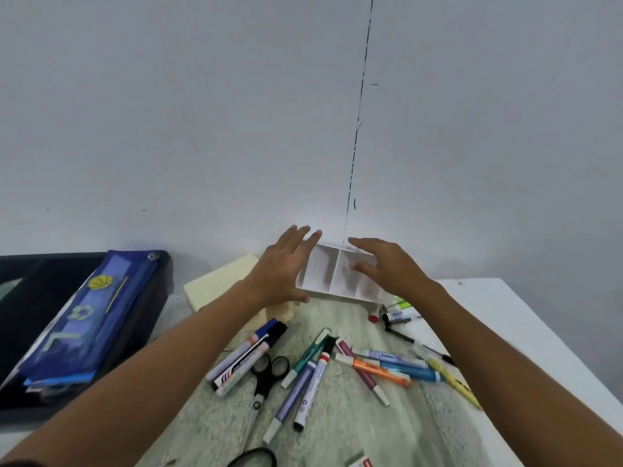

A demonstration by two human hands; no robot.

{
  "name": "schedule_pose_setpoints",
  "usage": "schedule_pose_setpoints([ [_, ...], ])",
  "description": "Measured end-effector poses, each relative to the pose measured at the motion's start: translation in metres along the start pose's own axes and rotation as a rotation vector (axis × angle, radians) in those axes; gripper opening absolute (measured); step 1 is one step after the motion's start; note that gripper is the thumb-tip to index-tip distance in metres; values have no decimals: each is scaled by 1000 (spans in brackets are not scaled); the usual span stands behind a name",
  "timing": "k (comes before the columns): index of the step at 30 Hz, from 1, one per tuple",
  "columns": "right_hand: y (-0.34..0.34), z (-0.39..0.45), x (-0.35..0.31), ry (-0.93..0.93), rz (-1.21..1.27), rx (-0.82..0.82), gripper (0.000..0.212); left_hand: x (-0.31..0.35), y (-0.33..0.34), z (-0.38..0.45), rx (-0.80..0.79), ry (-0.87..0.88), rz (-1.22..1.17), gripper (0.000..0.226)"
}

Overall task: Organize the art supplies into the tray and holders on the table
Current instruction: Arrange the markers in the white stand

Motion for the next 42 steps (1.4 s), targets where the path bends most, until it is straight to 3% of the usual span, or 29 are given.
schedule_pose_setpoints([
  [3,8,15,-3,1,72,-136,57,0,-5,6,29,40,-77,113],
  [6,4,15,0,24,224,-255,76,8,-22,10,48,144,-85,100],
  [14,-4,6,6,65,361,-485,100,54,-70,40,-87,438,323,78],
  [18,9,-4,-1,51,432,-621,111,74,-81,42,-88,569,369,77],
  [22,10,-4,-1,59,481,-596,107,88,-90,40,-63,667,362,84],
  [24,8,-3,1,41,514,-585,104,77,-93,41,-71,586,275,98],
  [27,2,0,3,32,635,-567,102,35,-96,40,-54,250,-204,130],
  [31,7,6,0,44,746,-585,102,2,-69,21,130,-146,-919,133],
  [33,16,8,1,54,743,-593,103,8,-39,14,130,-213,-1162,127],
  [38,39,6,17,84,715,-629,109,12,-5,11,181,-231,-1332,105],
  [42,47,4,30,117,720,-656,110,11,5,13,202,-258,-1302,105],
])
Point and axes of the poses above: each hand's wrist, its own z-axis towards the middle knuckle, its own y-axis out of the palm, x = y × z, the point moved 10 cm from there along z, towards the middle knuckle, and after that the axes turned 14 degrees about y, right-handed, at the moved point
